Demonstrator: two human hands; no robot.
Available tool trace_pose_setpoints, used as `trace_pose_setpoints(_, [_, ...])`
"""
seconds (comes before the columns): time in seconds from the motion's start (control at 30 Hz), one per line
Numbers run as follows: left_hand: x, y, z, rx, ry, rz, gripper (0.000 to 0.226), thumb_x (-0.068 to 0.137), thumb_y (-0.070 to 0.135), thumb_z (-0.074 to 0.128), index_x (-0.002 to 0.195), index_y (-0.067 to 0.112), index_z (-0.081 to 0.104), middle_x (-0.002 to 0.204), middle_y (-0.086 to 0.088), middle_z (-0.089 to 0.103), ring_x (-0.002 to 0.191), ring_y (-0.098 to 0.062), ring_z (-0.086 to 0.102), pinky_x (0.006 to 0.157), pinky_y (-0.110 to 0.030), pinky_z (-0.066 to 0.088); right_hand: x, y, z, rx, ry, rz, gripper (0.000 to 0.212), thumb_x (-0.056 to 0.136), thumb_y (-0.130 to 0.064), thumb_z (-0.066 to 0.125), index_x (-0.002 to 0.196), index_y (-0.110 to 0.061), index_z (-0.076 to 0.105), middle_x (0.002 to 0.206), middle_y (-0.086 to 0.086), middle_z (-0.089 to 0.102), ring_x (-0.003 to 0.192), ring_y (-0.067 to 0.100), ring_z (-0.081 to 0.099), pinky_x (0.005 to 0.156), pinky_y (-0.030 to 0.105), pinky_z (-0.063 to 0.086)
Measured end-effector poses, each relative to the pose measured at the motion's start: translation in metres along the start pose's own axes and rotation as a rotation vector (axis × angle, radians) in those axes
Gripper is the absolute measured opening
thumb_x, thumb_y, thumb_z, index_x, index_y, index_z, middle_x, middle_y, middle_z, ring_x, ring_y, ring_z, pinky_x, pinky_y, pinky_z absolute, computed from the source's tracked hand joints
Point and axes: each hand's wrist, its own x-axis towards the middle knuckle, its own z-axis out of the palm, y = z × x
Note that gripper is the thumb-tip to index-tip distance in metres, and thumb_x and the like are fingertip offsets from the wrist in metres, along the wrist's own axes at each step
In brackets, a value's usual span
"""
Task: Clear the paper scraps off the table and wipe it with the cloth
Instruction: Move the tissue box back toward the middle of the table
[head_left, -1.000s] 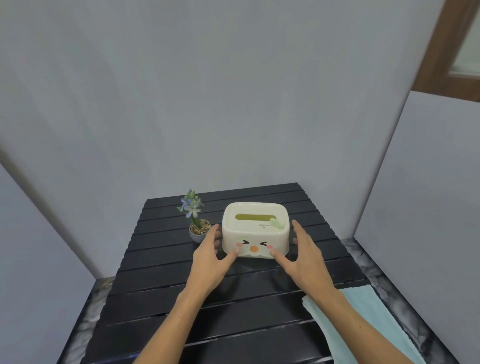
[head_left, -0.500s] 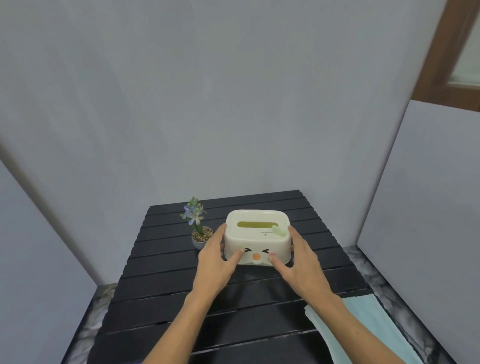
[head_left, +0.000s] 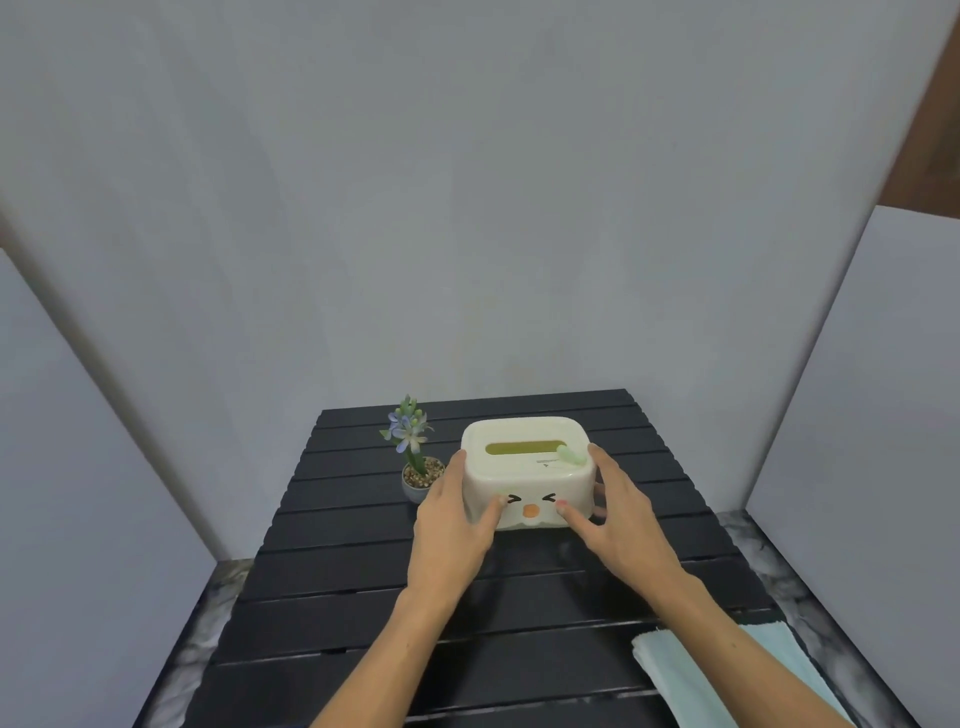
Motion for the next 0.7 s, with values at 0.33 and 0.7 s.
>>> trace_pose_setpoints(0.33, [0.022,0.000,0.002,0.024,0.008,0.020,0.065,0.085,0.041,0.070,0.142,0.038,0.039,0.127,0.011,0.062,0.114,-0.011,0.061,0.092,-0.039,0.057,0.028,0.002,0.005,-0.009,-0.013,-0.023,0.084,0.084,-0.047,0.073,0.151,-0.034,0.025,0.149,-0.006,0.044,0.130,0.016,0.051,0.101,0.044,0.052])
trace_pose_setpoints(0.7, [0.037,-0.002,0.006,0.091,0.031,0.031,0.061,0.086,0.036,0.070,0.139,0.033,0.040,0.108,0.006,0.067,0.094,-0.013,0.062,0.064,-0.003,0.045,0.042,0.002,0.008,0.004,-0.020,-0.016,0.083,0.085,-0.043,0.072,0.152,-0.034,0.024,0.147,-0.004,0.046,0.129,0.017,0.052,0.100,0.045,0.052])
